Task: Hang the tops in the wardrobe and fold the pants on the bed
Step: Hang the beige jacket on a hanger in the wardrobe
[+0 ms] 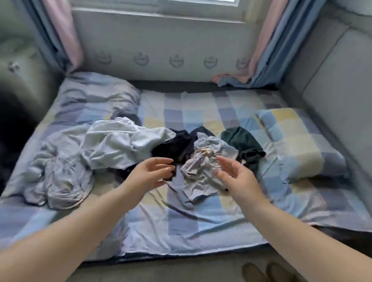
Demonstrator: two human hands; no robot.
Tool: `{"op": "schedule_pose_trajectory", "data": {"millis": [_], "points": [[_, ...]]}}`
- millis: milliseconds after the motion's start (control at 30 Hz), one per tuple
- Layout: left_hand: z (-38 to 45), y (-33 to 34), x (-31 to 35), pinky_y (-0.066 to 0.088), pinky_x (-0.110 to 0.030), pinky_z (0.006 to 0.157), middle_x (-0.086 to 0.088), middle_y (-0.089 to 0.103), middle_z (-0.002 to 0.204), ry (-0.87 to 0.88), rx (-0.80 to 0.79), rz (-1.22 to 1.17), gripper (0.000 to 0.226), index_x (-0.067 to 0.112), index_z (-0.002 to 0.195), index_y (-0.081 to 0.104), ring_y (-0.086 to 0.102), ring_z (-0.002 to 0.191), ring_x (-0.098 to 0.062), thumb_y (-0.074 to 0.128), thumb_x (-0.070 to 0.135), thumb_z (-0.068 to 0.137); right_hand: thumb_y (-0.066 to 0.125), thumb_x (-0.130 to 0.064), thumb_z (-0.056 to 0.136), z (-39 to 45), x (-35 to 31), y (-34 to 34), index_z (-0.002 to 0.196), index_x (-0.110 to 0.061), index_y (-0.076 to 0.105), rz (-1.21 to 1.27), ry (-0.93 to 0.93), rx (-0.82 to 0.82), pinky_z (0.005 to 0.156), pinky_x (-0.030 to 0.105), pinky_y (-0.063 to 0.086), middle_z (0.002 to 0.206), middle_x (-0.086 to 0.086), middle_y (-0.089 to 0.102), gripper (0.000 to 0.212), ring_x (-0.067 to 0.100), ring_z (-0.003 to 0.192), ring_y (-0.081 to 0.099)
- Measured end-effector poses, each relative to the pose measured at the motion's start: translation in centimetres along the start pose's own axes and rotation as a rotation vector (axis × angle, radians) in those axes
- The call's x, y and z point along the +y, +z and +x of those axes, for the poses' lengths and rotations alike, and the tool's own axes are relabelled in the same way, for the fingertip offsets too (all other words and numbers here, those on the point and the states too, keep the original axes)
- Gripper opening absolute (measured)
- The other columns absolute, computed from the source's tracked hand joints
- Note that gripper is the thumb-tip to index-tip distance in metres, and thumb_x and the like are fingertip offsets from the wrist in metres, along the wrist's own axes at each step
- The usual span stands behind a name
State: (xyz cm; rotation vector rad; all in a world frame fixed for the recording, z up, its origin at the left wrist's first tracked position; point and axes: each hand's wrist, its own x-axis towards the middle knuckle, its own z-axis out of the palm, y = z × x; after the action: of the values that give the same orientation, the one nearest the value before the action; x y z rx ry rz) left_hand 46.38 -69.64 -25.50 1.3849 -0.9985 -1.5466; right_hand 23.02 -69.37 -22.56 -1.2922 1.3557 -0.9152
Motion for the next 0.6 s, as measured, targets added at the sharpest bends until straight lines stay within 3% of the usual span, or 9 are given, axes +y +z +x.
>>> {"op": "schedule_pose_trajectory", "data": {"millis": [100,167,267,467,600], "points": [[-0.2,-4.0,-1.0,0.052,-0.024,0.077,0.003,0.073,0.103,-0.023,0.15,-0.028,0.021,0.019,0.108,0.065,0.067,0.09,-0.009,0.065,0.013,0.089,0.069,-0.021,0.086,3.0,-0.2,3.9,0.119,-0.026,0.06,-0.023,0.033,-0.126,0.101,0.029,0.045,0.124,-0.004,0.061,0.035,0.01,0.118,0.054],[-0.2,-5.8,-1.2,0.051,-0.025,0.076,0.002,0.072,0.104,-0.034,0.222,-0.042,0.021,0.018,0.109,0.065,0.067,0.09,-0.01,0.064,0.013,0.089,0.069,-0.022,0.086,4.8,-0.2,5.8,0.115,-0.03,0.061,-0.02,0.055,-0.189,0.105,0.035,0.042,0.124,-0.004,0.061,0.032,0.012,0.121,0.053],[0.4,-8.2,-1.2,0.049,-0.029,0.082,0.002,0.071,0.102,-0.056,0.358,-0.088,0.018,0.018,0.106,0.065,0.065,0.087,-0.01,0.064,0.012,0.089,0.068,-0.024,0.086,8.1,-0.1,8.3,0.107,-0.036,0.061,-0.01,0.071,-0.302,0.101,0.029,0.043,0.118,-0.01,0.063,0.025,0.009,0.118,0.055],[0.9,-12.9,-2.8,0.049,-0.029,0.08,0.002,0.07,0.098,-0.111,0.575,-0.15,0.018,0.021,0.101,0.065,0.064,0.088,-0.01,0.064,0.009,0.088,0.067,-0.022,0.088,14.9,0.2,14.1,0.113,-0.028,0.063,-0.035,0.116,-0.469,0.09,0.019,0.042,0.117,-0.008,0.064,0.026,0.005,0.111,0.058],[0.5,-16.9,-5.1,0.048,-0.023,0.072,0.0,0.069,0.098,-0.176,0.688,-0.178,0.017,0.021,0.098,0.064,0.063,0.082,-0.009,0.062,0.007,0.089,0.067,-0.018,0.087,17.0,1.3,19.2,0.11,-0.026,0.064,-0.06,0.149,-0.55,0.068,0.003,0.045,0.111,-0.007,0.066,0.024,0.001,0.102,0.059]]}}
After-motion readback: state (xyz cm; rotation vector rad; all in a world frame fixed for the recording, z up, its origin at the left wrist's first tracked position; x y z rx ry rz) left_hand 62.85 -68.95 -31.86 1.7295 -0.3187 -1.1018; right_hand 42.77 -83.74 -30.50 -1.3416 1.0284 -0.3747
